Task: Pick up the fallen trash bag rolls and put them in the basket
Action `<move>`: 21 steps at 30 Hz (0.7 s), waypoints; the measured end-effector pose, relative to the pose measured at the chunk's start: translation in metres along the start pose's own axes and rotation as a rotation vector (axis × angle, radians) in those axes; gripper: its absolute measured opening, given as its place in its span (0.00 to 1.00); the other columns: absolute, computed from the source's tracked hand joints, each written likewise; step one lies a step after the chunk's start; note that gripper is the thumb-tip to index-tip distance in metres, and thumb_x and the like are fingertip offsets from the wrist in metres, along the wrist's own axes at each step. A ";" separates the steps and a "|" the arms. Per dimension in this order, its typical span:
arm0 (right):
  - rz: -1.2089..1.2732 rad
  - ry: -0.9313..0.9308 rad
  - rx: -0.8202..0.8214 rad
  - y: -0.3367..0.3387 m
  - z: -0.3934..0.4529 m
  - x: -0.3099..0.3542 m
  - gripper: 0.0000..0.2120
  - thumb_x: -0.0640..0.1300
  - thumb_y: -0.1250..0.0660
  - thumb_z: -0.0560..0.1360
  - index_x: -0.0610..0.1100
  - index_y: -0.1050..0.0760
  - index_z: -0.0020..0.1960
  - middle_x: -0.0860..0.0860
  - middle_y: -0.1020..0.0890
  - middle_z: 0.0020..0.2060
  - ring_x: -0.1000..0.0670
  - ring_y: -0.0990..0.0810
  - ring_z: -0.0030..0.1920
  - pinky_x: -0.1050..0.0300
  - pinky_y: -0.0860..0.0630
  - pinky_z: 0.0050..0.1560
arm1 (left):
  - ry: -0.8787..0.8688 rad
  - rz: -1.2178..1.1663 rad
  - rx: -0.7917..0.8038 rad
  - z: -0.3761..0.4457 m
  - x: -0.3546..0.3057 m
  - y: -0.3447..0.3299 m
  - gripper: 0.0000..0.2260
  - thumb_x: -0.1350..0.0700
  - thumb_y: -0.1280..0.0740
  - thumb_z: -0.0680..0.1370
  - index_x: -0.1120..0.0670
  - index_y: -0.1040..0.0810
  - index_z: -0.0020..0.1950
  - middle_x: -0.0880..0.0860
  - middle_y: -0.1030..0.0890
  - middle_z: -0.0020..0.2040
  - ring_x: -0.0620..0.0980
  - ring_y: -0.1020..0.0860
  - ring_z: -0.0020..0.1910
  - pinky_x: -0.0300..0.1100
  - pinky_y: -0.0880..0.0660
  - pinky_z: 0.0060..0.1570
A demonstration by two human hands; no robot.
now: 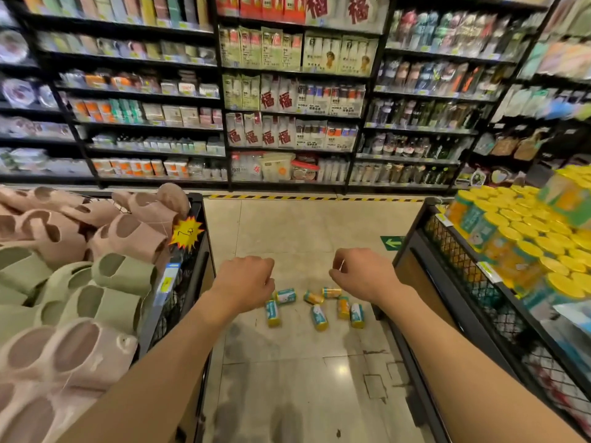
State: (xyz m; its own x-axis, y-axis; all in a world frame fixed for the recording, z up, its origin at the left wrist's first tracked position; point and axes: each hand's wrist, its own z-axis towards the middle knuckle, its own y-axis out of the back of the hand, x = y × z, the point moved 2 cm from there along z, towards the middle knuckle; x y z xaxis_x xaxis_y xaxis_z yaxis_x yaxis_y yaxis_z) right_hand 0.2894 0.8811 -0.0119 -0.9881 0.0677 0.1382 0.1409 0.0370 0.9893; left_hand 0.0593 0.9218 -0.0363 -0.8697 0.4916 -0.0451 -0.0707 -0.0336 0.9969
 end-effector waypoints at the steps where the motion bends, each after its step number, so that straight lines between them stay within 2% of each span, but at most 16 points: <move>1: -0.006 0.006 0.003 -0.003 0.017 -0.003 0.11 0.58 0.38 0.77 0.54 0.23 0.52 0.51 0.17 0.50 0.45 0.19 0.51 0.49 0.20 0.49 | 0.000 -0.001 0.000 0.016 0.005 -0.004 0.09 0.48 0.41 0.78 0.51 0.27 0.48 0.50 0.21 0.44 0.54 0.22 0.44 0.46 0.27 0.41; 14: 0.044 0.109 0.067 -0.031 0.249 -0.060 0.10 0.58 0.39 0.78 0.55 0.25 0.53 0.53 0.17 0.52 0.46 0.19 0.52 0.52 0.27 0.45 | 0.137 0.033 0.085 0.213 0.049 -0.037 0.09 0.47 0.41 0.79 0.51 0.27 0.49 0.50 0.21 0.45 0.53 0.22 0.43 0.45 0.26 0.41; 21: 0.081 0.139 0.089 -0.038 0.334 -0.085 0.10 0.57 0.38 0.78 0.54 0.24 0.54 0.52 0.17 0.53 0.45 0.20 0.53 0.52 0.30 0.45 | 0.158 0.041 0.101 0.299 0.071 -0.047 0.10 0.46 0.41 0.79 0.50 0.27 0.52 0.50 0.21 0.45 0.53 0.21 0.43 0.47 0.23 0.42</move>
State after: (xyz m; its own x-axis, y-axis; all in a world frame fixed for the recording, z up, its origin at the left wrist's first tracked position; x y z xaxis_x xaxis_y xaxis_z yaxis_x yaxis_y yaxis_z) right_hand 0.3883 1.2069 -0.0767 -0.9713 -0.0643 0.2289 0.2196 0.1255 0.9675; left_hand 0.1476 1.2187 -0.0669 -0.9371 0.3489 -0.0059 0.0088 0.0404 0.9991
